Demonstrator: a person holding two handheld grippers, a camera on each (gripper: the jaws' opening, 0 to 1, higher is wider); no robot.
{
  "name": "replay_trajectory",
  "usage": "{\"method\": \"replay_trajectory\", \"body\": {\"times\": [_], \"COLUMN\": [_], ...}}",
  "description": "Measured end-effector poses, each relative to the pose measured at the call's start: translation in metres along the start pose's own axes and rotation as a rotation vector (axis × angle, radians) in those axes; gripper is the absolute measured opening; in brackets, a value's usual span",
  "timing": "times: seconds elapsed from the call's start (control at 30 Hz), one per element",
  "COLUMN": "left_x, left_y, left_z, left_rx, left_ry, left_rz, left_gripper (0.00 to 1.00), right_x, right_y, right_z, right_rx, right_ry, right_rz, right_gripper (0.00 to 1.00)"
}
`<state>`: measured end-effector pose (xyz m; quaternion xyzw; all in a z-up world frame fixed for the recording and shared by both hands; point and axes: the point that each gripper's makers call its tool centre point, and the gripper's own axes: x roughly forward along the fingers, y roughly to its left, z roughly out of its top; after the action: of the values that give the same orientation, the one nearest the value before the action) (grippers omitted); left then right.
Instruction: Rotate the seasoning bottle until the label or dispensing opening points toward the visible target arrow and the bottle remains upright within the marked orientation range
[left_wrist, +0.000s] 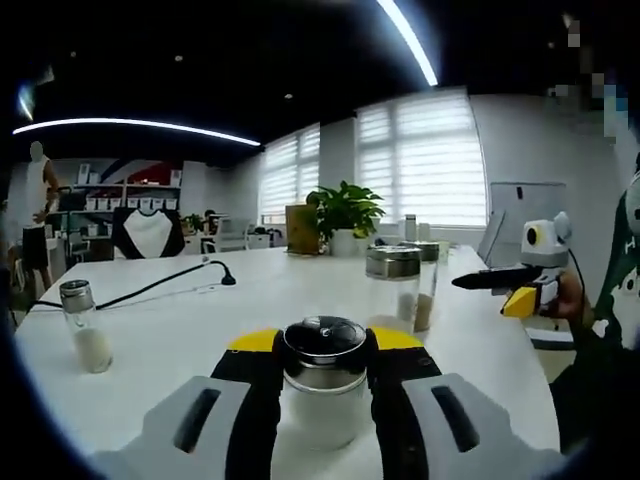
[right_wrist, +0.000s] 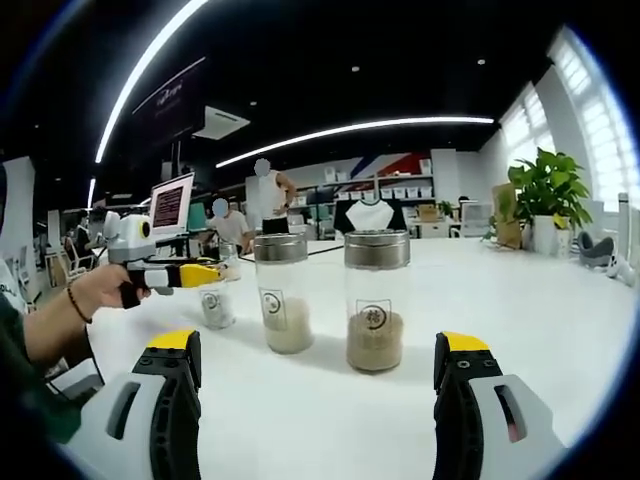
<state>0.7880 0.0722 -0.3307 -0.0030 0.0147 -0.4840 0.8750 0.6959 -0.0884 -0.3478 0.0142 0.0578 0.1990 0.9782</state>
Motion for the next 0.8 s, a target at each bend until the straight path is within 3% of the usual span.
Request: {"method": "replay_trajectory", "body": {"times": [0.27,0.8], "left_x": [-0.001,-0.001], "left_y": [-0.003,-0.011], "left_z": [0.001,0.000], "left_rx": [-0.005,0.005], "left_ry": [-0.008,0.012], "left_rz": [-0.087,-0.202], "left_gripper": [0.34,0.34], "right_x": [0.001,0.002], "right_y": [-0.001,-0.001], "right_z": [-0.001,-0.001], "right_rx": [0.001,0.001], "right_ry": [0.006,0.009], "right_rz": [-0.003,0.003], "right_gripper": [0.99,0.99]}}
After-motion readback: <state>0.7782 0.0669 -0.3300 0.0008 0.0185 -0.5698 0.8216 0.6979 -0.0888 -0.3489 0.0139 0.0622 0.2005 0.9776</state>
